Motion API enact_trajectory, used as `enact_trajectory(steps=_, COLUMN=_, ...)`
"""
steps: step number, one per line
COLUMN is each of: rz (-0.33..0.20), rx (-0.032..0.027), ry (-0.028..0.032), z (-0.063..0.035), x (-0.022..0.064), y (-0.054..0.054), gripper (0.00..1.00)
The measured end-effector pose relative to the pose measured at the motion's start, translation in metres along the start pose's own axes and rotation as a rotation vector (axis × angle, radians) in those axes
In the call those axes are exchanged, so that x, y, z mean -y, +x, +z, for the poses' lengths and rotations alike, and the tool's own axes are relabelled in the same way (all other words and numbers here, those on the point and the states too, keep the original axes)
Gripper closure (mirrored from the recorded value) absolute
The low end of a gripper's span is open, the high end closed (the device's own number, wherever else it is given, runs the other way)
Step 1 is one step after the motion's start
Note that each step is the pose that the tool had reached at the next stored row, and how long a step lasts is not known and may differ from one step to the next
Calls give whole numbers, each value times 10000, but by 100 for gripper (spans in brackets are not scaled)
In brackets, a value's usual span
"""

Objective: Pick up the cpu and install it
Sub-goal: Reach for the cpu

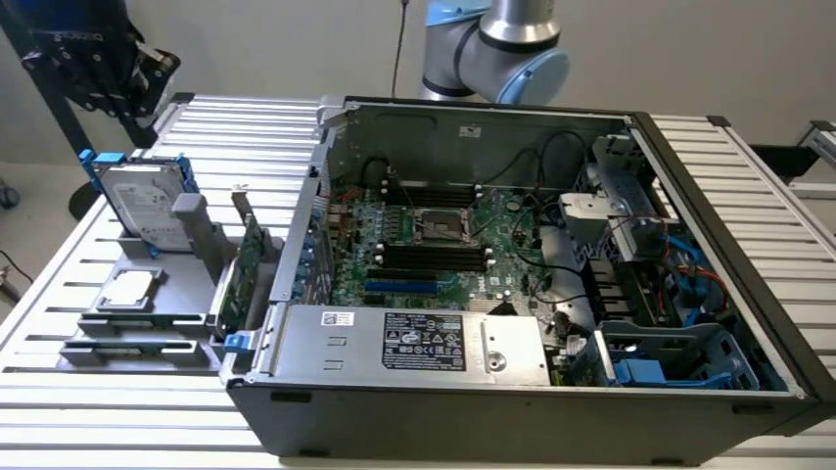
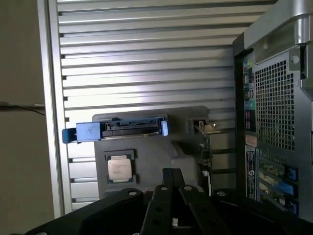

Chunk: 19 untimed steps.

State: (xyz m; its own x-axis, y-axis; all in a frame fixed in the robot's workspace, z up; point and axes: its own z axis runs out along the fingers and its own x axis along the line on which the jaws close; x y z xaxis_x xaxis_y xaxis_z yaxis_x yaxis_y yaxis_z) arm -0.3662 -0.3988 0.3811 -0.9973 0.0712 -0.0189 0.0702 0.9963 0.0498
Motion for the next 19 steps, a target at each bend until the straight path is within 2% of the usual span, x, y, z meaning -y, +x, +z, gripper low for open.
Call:
enact_trajectory(steps=8, rz=1, rx=-27, ry=36, z=58, x=29, y=367, gripper=89)
enact_trajectory(steps=12, rz=0, rx=-59, ry=83, z=75, x=43, y=549, gripper=89)
enact_trajectory(steps=14, rz=-1, rx=-80, ry=152, z=77, x=48, y=627, gripper=89)
enact_trajectory(steps=15, rz=-11, rx=-88, ry=214, z=78, x=49, y=651, gripper=89)
enact_trajectory(steps=17, rz=-68, rx=-101, ry=352, z=80, x=50, y=682, gripper=89)
enact_trajectory(steps=19, rz=-182, rx=-108, ry=529, z=80, x=49, y=704, gripper=89)
